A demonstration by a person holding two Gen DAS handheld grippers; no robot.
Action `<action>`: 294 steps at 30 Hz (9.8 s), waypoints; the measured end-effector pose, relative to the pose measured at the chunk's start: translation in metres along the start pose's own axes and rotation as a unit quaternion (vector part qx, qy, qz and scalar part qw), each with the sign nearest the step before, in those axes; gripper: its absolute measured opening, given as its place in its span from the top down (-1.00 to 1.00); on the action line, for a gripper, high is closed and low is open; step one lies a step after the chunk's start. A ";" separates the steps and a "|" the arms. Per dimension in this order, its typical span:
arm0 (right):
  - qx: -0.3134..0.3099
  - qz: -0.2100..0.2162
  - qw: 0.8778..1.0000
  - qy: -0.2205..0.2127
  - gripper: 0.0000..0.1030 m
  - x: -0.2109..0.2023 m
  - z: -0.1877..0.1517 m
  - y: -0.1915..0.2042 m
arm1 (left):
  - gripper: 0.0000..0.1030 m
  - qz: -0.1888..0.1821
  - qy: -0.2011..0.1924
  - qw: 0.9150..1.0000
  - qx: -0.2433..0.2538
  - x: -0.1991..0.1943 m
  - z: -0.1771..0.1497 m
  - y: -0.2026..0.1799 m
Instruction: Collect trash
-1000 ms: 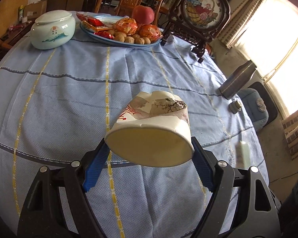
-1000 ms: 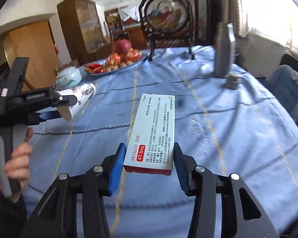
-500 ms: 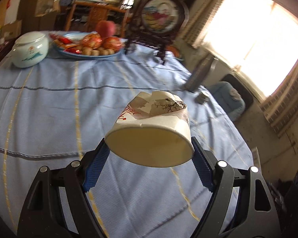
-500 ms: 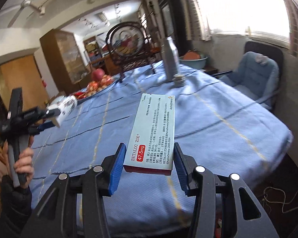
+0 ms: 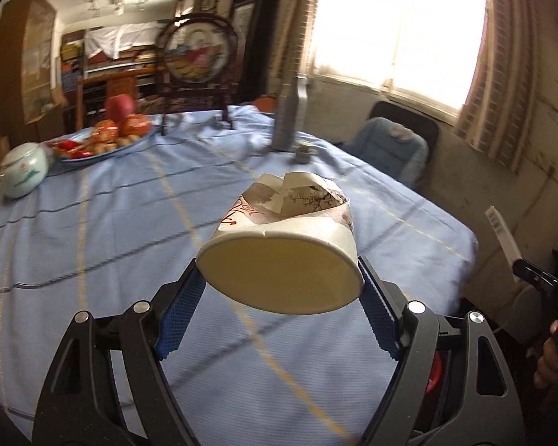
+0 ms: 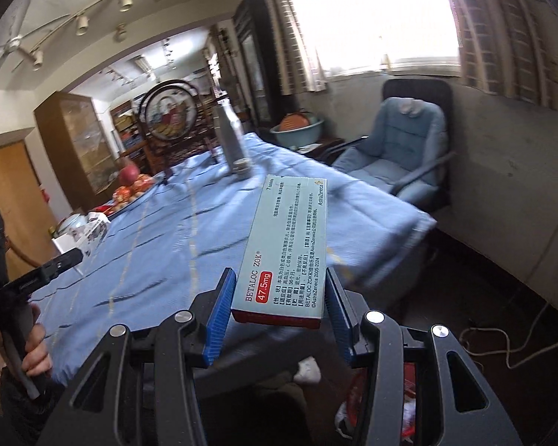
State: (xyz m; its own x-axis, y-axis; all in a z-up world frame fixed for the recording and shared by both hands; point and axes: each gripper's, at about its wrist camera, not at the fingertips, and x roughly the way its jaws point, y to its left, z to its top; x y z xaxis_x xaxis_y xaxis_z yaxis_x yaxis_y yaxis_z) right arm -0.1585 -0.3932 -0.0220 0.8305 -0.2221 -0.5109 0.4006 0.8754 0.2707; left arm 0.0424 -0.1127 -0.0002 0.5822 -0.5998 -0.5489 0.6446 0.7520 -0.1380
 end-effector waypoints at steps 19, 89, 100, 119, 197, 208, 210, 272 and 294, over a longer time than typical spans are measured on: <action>0.126 -0.104 0.986 0.017 0.07 -0.031 -0.062 -0.161 | -0.52 -0.176 0.097 0.968 0.148 0.057 -0.046 -0.224; 0.150 -0.077 0.979 0.115 -0.23 0.029 -0.112 -0.179 | -0.79 -0.153 0.164 0.968 0.113 0.115 -0.060 -0.252; 0.088 -0.126 0.986 0.061 -0.62 -0.042 -0.073 -0.145 | -0.83 -0.114 0.144 0.975 0.126 0.083 -0.076 -0.246; 0.062 -0.252 0.963 0.070 -0.89 -0.066 -0.072 -0.082 | -0.87 -0.078 0.142 0.976 0.144 0.063 -0.124 -0.216; 0.081 -0.266 0.955 -0.107 -0.89 -0.128 -0.106 -0.053 | -0.87 -0.113 -0.038 0.987 0.111 -0.005 -0.082 -0.191; -0.038 -0.346 0.937 0.012 -0.89 -0.065 -0.166 -0.044 | -0.87 -0.092 0.049 0.979 0.174 0.036 -0.143 -0.224; -0.002 -0.345 0.937 0.053 -0.89 -0.050 -0.177 -0.066 | -0.87 -0.067 0.073 0.976 0.193 0.053 -0.162 -0.231; 0.076 -0.313 0.941 0.106 -0.89 -0.004 -0.210 -0.118 | -0.87 -0.039 0.179 0.963 0.198 0.142 -0.202 -0.242; 0.077 -0.314 0.940 0.106 -0.89 -0.004 -0.210 -0.116 | -0.87 -0.031 0.179 0.963 0.200 0.143 -0.203 -0.243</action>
State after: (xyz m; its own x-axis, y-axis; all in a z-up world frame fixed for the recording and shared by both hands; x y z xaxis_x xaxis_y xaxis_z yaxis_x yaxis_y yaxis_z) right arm -0.2893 -0.4040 -0.2229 0.3225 -0.5690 -0.7565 0.8507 0.5247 -0.0321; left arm -0.1313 -0.3258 -0.2121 0.3744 -0.4542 -0.8084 0.8540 0.5085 0.1098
